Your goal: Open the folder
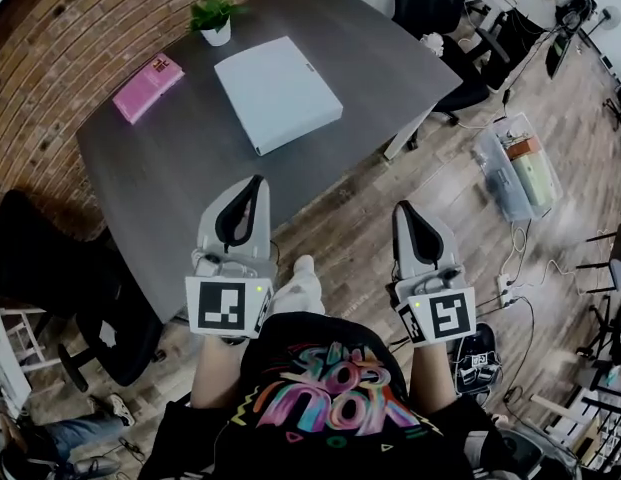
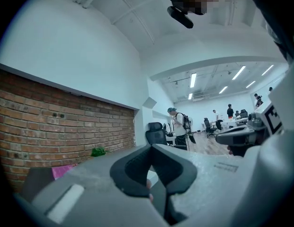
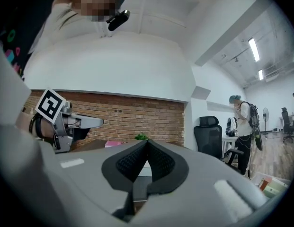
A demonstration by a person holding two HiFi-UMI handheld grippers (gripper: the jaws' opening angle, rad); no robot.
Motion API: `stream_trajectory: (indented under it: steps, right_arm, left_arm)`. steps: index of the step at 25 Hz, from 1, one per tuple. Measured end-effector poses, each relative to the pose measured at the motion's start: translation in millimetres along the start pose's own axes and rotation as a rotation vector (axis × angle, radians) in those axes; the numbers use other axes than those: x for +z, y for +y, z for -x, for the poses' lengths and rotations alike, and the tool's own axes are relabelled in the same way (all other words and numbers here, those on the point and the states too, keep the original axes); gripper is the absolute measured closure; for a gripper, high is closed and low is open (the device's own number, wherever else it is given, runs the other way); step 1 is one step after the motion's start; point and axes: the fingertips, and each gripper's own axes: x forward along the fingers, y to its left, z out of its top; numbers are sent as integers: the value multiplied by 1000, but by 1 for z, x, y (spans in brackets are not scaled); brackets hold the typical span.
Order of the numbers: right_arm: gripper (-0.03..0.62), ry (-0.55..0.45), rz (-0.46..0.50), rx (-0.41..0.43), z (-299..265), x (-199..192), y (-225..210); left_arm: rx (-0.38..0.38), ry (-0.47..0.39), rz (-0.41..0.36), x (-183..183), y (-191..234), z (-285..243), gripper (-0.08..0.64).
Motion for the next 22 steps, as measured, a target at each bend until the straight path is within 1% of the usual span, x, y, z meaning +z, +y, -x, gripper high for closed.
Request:
stream_trajectory:
  steps: [4, 9, 14, 17, 22]
  right_arm:
    - [592, -1, 10, -16, -48, 7, -12]
    - [592, 3, 2, -39, -91, 8, -25]
    - [592, 15, 5, -56, -115, 8, -26]
    - [592, 31, 6, -53, -124, 6, -23]
    - [592, 51, 5, -45, -140, -2, -26]
  left_arm:
    - [-7, 6, 40, 2, 27, -42, 560]
    - [-26, -1, 38, 2, 53, -81, 560]
    - [-37, 1, 45, -1, 71, -99, 560]
    - [-37, 1, 63, -4, 77, -104, 560]
    - [-32, 25, 65, -16, 84, -114, 560]
